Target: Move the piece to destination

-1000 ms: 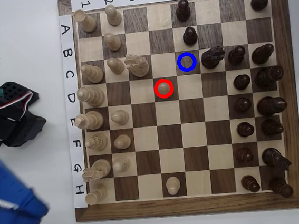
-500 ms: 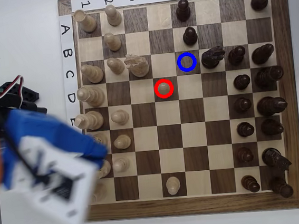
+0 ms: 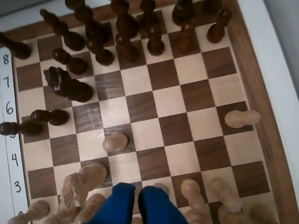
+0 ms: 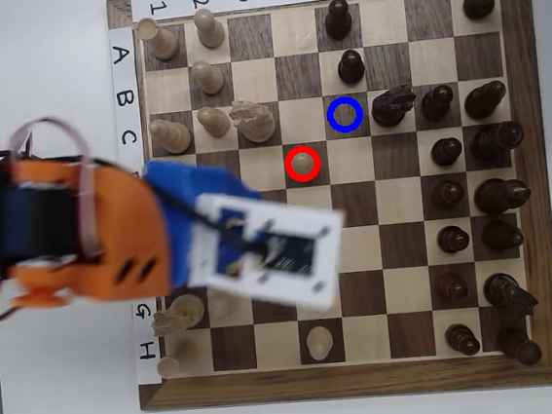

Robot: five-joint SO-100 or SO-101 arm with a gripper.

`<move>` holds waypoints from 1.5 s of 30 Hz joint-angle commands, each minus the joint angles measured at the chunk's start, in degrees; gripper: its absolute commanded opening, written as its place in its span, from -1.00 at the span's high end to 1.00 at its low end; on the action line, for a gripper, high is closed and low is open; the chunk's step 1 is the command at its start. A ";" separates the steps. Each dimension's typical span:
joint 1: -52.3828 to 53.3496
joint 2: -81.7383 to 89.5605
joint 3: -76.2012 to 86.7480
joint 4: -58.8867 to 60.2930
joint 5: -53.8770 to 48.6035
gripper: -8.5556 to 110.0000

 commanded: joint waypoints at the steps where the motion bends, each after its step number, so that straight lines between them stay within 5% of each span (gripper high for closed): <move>1: -6.68 -6.15 1.23 -2.55 28.30 0.72; 15: -9.58 -8.96 10.37 -16.52 32.17 0.51; 45: -13.62 -21.36 -11.78 -11.16 34.28 0.53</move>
